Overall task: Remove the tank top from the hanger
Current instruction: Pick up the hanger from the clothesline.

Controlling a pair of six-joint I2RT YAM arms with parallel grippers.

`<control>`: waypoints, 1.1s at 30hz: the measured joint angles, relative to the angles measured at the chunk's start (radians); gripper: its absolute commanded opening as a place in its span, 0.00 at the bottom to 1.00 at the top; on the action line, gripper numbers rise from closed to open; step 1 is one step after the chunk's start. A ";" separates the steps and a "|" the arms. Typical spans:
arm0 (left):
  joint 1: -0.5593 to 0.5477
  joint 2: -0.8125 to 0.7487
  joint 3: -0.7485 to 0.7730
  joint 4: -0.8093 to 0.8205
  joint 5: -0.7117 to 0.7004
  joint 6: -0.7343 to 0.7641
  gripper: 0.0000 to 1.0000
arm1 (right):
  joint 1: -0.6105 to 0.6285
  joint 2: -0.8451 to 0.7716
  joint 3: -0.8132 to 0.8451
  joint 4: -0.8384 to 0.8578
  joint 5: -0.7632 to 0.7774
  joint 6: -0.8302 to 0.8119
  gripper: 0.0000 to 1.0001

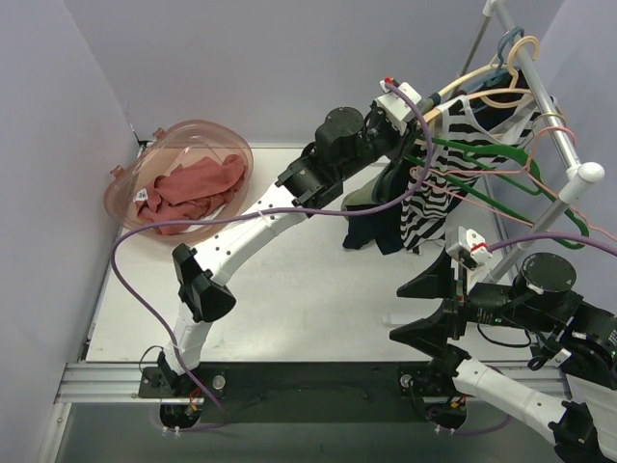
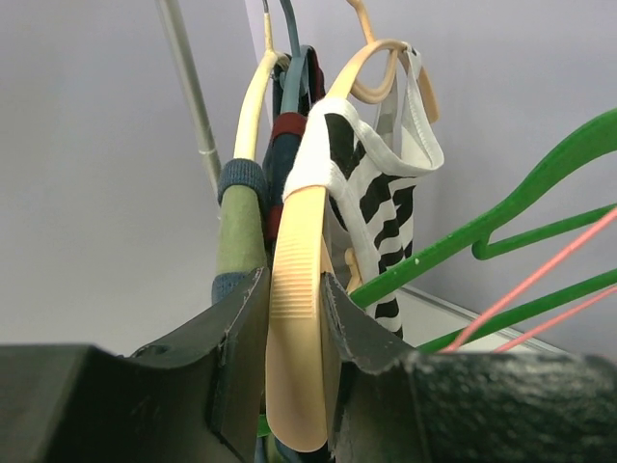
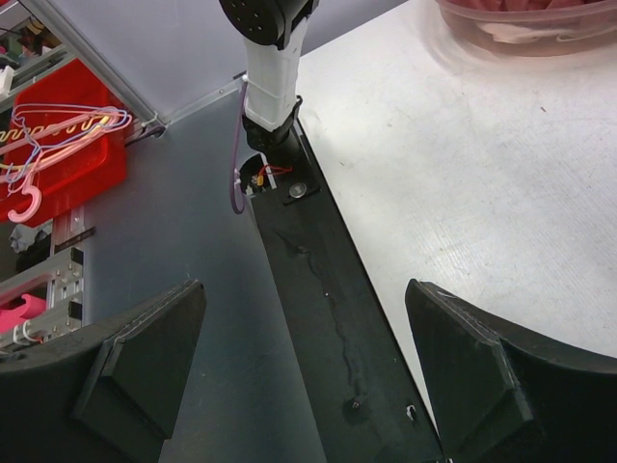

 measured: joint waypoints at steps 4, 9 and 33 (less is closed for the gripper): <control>0.001 -0.042 -0.066 0.001 0.016 -0.004 0.32 | 0.000 0.000 0.000 0.000 0.005 0.003 0.88; 0.002 -0.065 -0.096 -0.003 0.036 -0.004 0.38 | 0.000 0.000 0.000 0.000 0.006 0.010 0.88; 0.070 -0.443 -0.677 0.055 -0.037 -0.108 0.78 | 0.000 0.322 0.365 0.193 0.815 0.151 0.63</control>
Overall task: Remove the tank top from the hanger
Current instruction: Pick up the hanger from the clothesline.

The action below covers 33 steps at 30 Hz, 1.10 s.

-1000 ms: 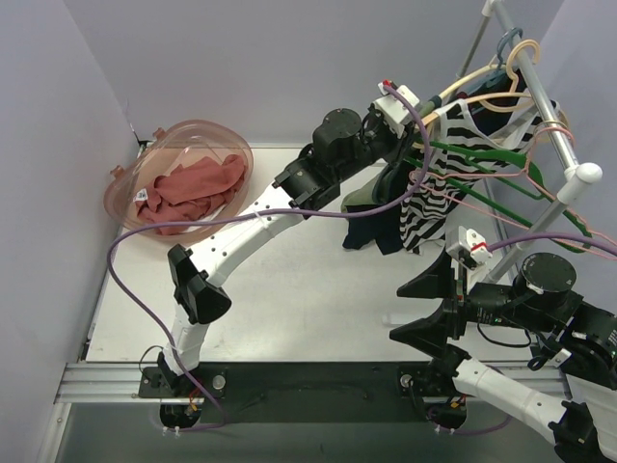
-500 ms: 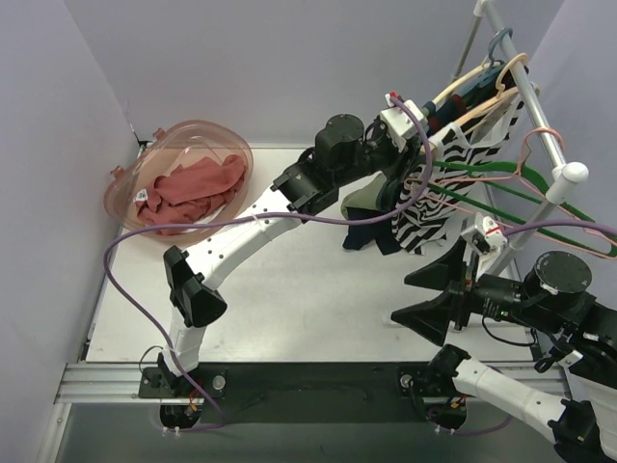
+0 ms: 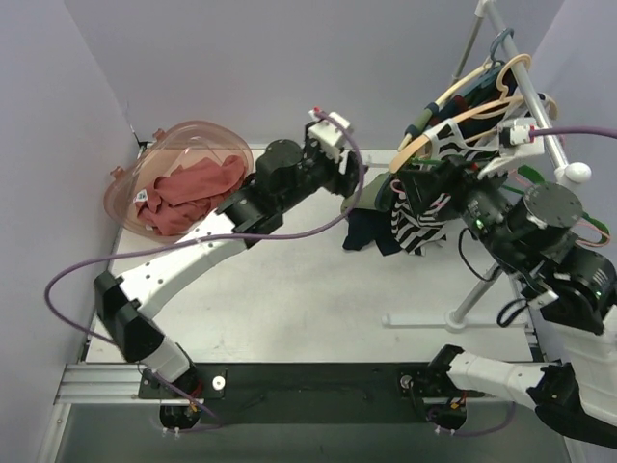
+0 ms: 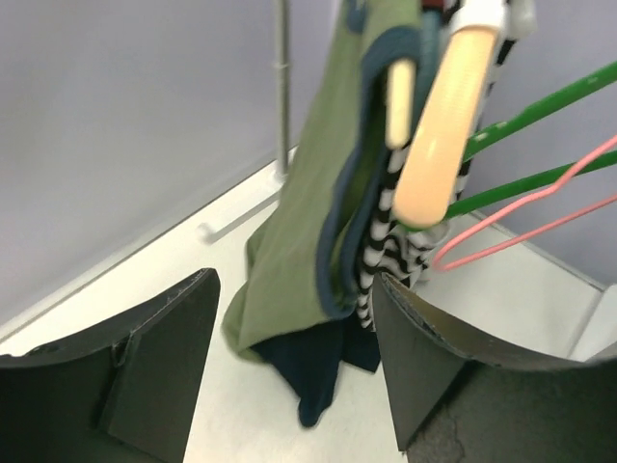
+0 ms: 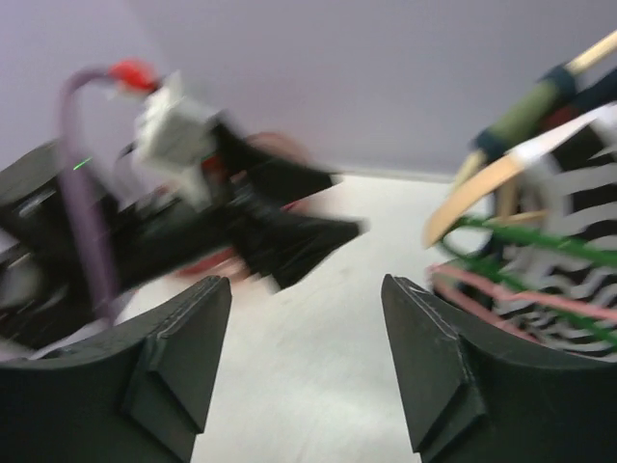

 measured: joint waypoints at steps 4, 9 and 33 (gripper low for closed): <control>0.041 -0.181 -0.204 0.034 -0.063 -0.030 0.84 | 0.000 0.156 0.109 0.088 0.299 -0.135 0.61; 0.063 -0.427 -0.445 0.038 -0.121 -0.025 0.97 | -0.005 0.330 0.151 0.344 0.634 -0.443 0.62; 0.064 -0.903 -0.903 -0.126 -0.156 -0.036 0.97 | -0.290 0.600 0.184 1.038 0.988 -1.176 0.54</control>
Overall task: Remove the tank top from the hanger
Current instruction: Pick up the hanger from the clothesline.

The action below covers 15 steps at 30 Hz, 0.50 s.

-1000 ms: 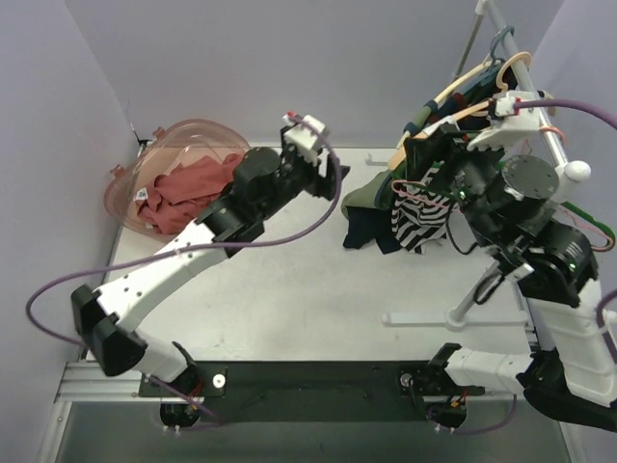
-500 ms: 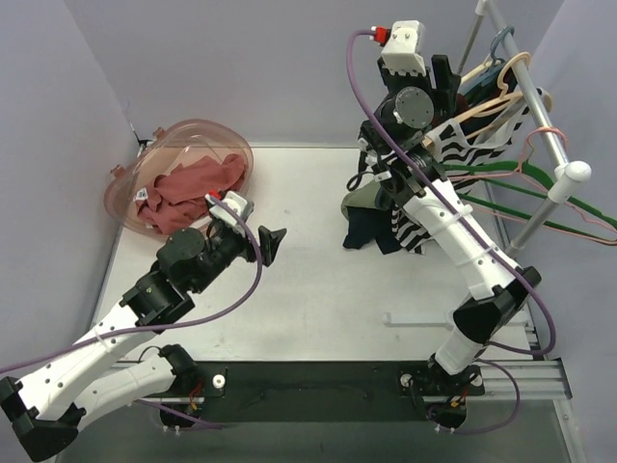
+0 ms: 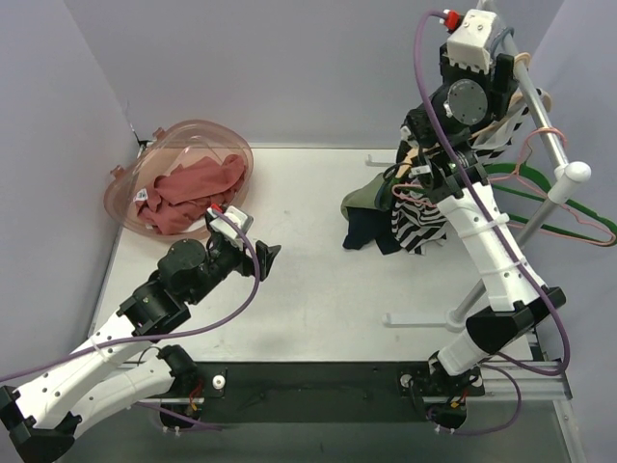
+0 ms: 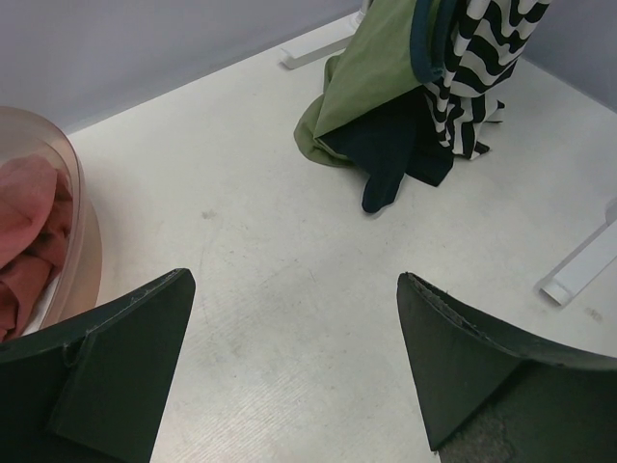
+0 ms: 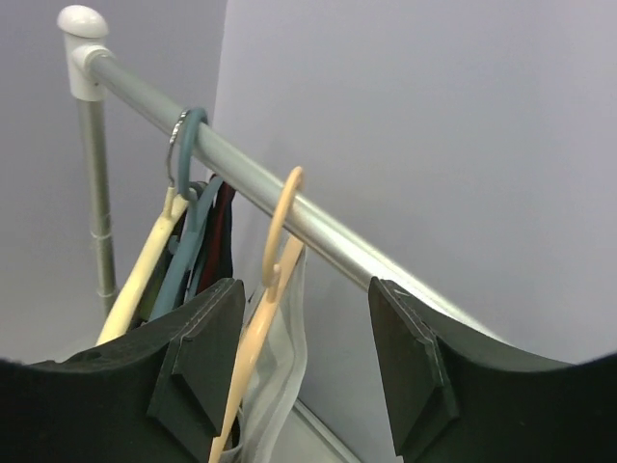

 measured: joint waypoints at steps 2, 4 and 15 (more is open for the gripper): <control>0.000 0.000 -0.001 -0.002 0.000 0.006 0.97 | -0.019 -0.014 0.000 -0.023 -0.003 0.034 0.52; 0.000 0.000 -0.002 -0.002 0.000 0.010 0.97 | -0.045 -0.026 0.000 -0.075 -0.017 0.093 0.51; 0.000 0.008 -0.003 -0.002 -0.002 0.015 0.97 | -0.093 -0.026 0.002 -0.249 -0.087 0.279 0.46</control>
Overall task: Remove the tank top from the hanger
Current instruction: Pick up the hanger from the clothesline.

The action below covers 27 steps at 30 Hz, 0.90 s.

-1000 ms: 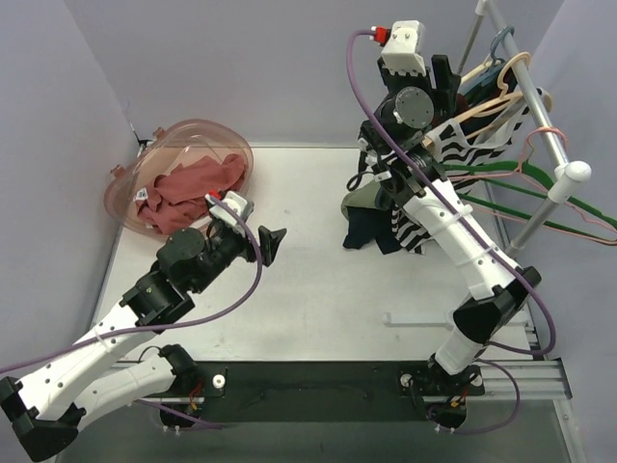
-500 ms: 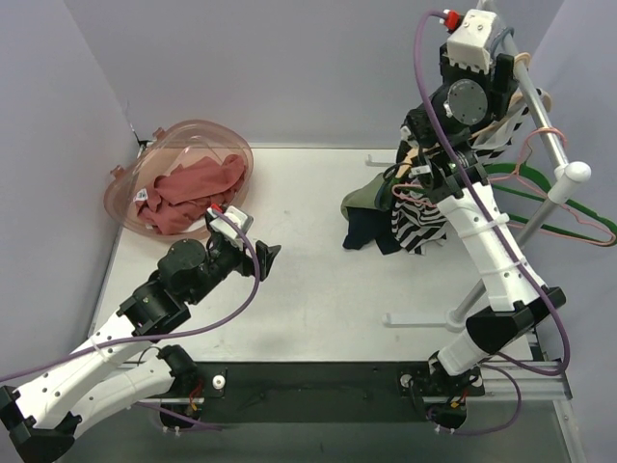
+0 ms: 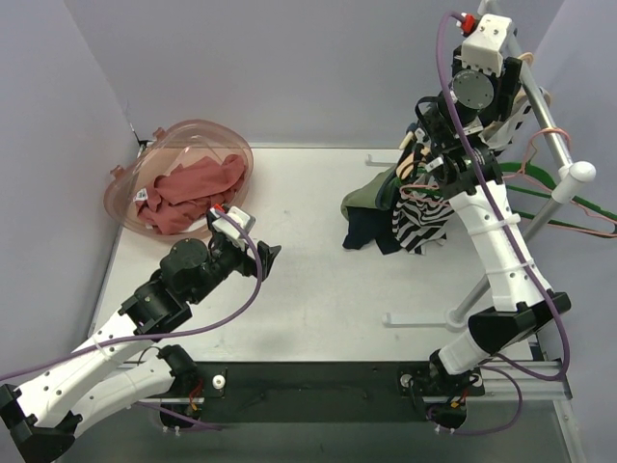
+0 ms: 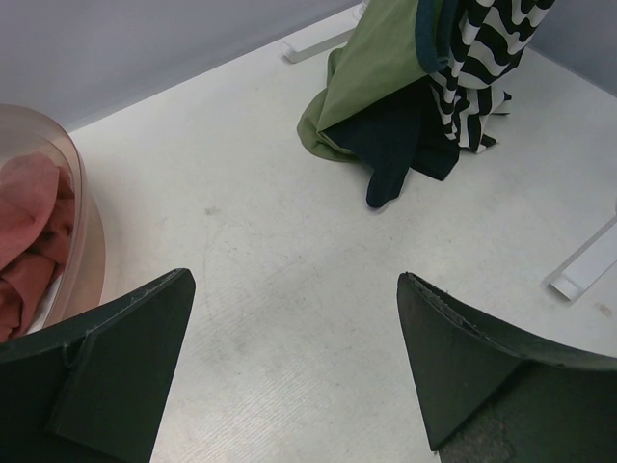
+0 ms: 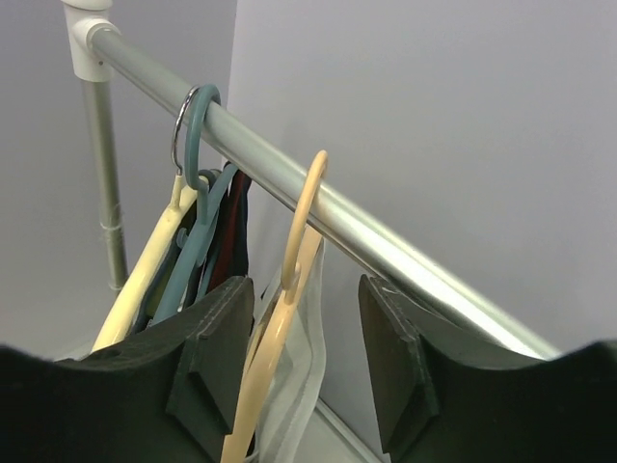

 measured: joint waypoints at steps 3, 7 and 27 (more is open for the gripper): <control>0.000 0.000 0.000 -0.001 -0.002 0.000 0.97 | -0.015 0.011 0.007 -0.014 -0.010 0.019 0.44; 0.000 0.000 0.000 -0.001 -0.002 0.000 0.97 | -0.038 0.041 0.030 -0.023 -0.019 0.037 0.42; -0.002 -0.003 -0.015 -0.008 -0.003 0.001 0.97 | -0.084 0.115 0.102 -0.010 -0.069 0.015 0.00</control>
